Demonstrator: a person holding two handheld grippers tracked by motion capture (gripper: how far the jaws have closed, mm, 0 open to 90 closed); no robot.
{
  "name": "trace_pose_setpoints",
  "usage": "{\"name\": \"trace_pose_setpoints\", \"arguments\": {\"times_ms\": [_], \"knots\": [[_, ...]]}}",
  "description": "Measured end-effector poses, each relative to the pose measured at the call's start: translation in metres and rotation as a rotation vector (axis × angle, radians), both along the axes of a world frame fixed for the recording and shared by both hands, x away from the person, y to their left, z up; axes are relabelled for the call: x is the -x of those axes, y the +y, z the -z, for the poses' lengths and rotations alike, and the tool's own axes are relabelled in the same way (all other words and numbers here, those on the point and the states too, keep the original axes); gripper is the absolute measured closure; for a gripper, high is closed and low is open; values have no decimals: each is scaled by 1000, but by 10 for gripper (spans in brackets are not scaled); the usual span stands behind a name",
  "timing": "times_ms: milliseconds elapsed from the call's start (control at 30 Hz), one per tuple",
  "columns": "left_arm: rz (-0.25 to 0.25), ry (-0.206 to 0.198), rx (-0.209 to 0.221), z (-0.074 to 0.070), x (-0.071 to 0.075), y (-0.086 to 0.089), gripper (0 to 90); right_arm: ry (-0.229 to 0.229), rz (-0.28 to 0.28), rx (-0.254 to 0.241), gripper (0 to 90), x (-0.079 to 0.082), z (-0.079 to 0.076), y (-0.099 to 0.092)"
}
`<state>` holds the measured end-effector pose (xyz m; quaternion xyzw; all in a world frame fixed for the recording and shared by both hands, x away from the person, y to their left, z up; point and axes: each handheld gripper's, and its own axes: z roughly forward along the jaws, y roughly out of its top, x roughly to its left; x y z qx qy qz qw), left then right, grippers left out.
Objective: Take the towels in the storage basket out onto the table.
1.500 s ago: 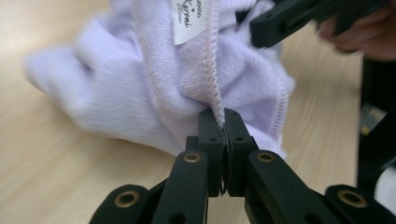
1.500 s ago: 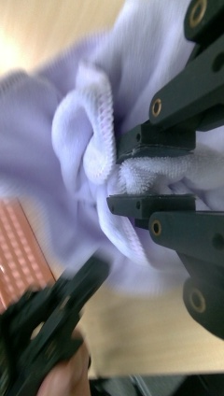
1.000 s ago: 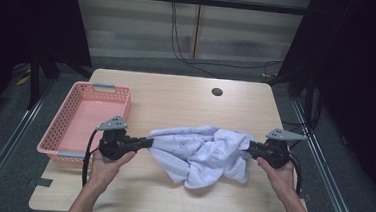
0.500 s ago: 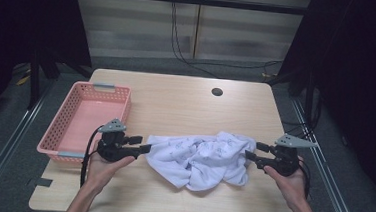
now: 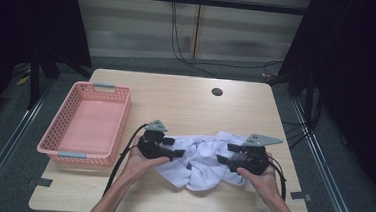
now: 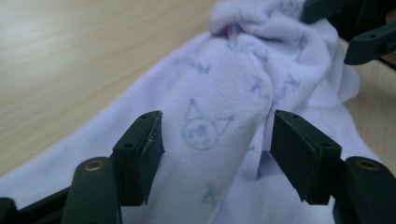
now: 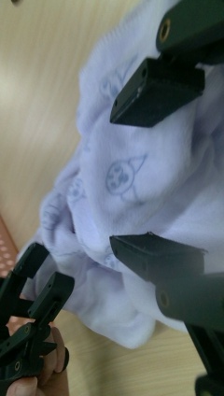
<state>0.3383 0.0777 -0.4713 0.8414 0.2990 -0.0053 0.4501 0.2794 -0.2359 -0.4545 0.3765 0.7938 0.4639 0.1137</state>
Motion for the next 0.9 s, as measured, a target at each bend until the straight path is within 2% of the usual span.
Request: {"name": "trace_pose_setpoints", "arguments": {"times_ms": [67, 100, 133, 167, 233, 300, 333, 367, 400, 467, 500, 533, 633, 767, 867, 900], "knots": [[6, -20, -63, 7, 4, -14, 352, 18, -10, 29, 292, -5, 9, 7], [23, -36, -98, 11, 7, -19, 421, 24, -13, 29, 288, -7, 12, 10], [44, -27, -115, 16, 7, -23, 515, 23, -20, 36, 288, -9, 15, 12], [57, -10, -115, 20, 8, -26, 584, 18, -19, 44, 286, -10, 16, 16], [84, -10, -112, 23, 10, -28, 725, 15, -17, 48, 288, -13, 16, 22], [86, 5, -79, 21, 10, -26, 798, 10, 2, 69, 357, -15, 18, 25], [85, 13, -60, 19, 10, -22, 821, 11, 13, 81, 430, -16, 20, 25], [80, 25, -22, 16, 10, -19, 838, 14, 26, 87, 503, -17, 22, 24], [81, 32, 3, 12, 9, -14, 849, 9, 37, 78, 567, -17, 22, 21], [76, -10, -2, 1, 11, -7, 855, -16, 44, 53, 699, -16, 17, 15], [70, -19, 26, -5, 12, -1, 856, -37, 58, 39, 745, -14, 12, 12], [56, -27, 53, -11, 13, 4, 857, -47, 70, 24, 764, -14, 6, 8], [36, -58, 98, -26, 18, 18, 859, -58, 94, -18, 806, -16, -6, -3], [31, -97, 174, -48, 25, 31, 859, -75, 131, -54, 809, -23, -21, -15], [24, -130, 160, -68, 26, 37, 859, -105, 154, -74, 799, -31, -41, -25], [27, -146, 169, -75, 26, 38, 859, -115, 165, -75, 800, -34, -49, -28]]}}
